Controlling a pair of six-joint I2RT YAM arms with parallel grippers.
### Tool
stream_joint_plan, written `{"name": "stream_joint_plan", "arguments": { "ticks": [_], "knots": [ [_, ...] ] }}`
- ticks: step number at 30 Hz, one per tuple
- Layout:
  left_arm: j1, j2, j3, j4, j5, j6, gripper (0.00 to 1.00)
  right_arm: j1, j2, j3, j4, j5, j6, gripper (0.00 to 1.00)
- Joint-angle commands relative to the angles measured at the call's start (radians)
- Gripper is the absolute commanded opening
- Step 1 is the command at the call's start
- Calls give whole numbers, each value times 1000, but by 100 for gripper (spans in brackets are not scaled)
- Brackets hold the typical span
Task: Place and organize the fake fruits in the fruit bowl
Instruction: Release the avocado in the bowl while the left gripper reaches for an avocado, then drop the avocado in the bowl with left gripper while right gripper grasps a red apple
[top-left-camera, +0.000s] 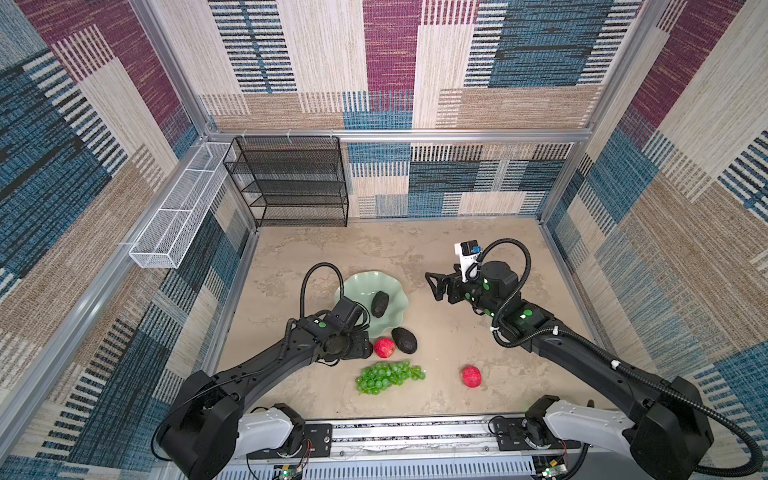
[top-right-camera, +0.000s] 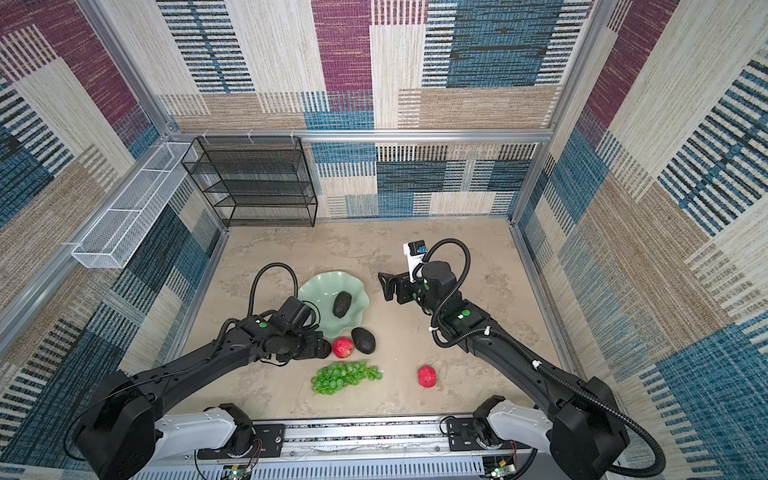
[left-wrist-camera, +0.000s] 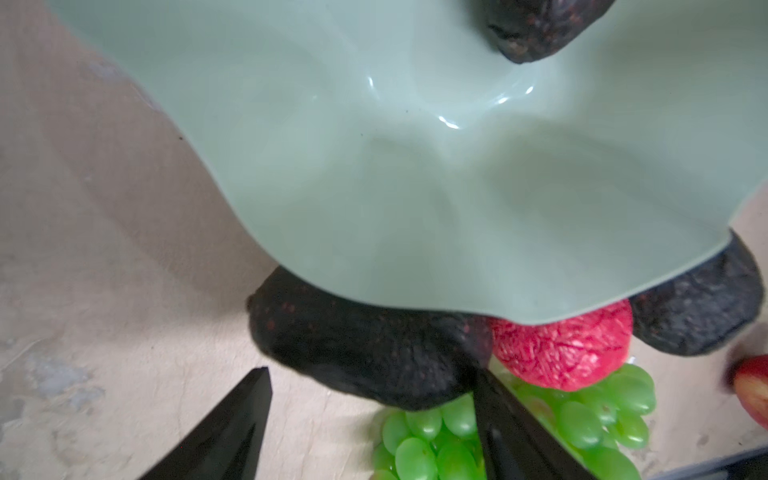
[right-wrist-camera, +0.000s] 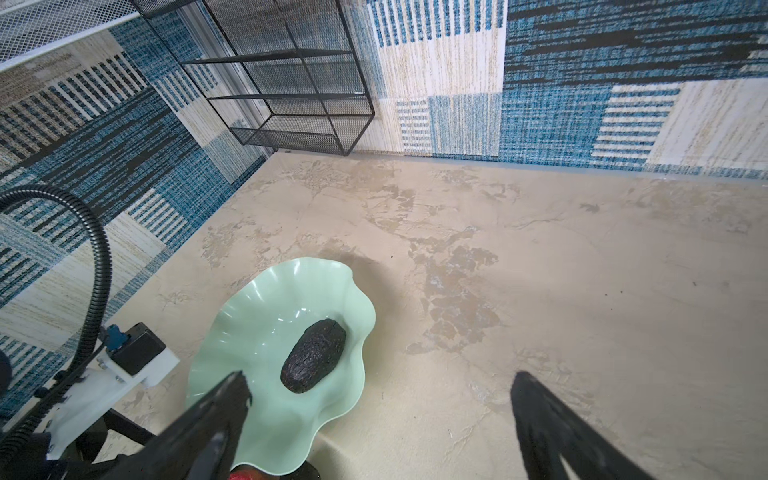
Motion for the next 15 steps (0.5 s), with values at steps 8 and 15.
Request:
{"name": "stream_joint_plan", "arguments": {
  "ticks": [8,15],
  "knots": [
    [-18,75,61,-23,-54,32,85,0,-15,-5,20,4,13,100],
    [-18,91,44,-25,-57,11,85,-1,-21,-13,24,3,8,100]
  ]
}}
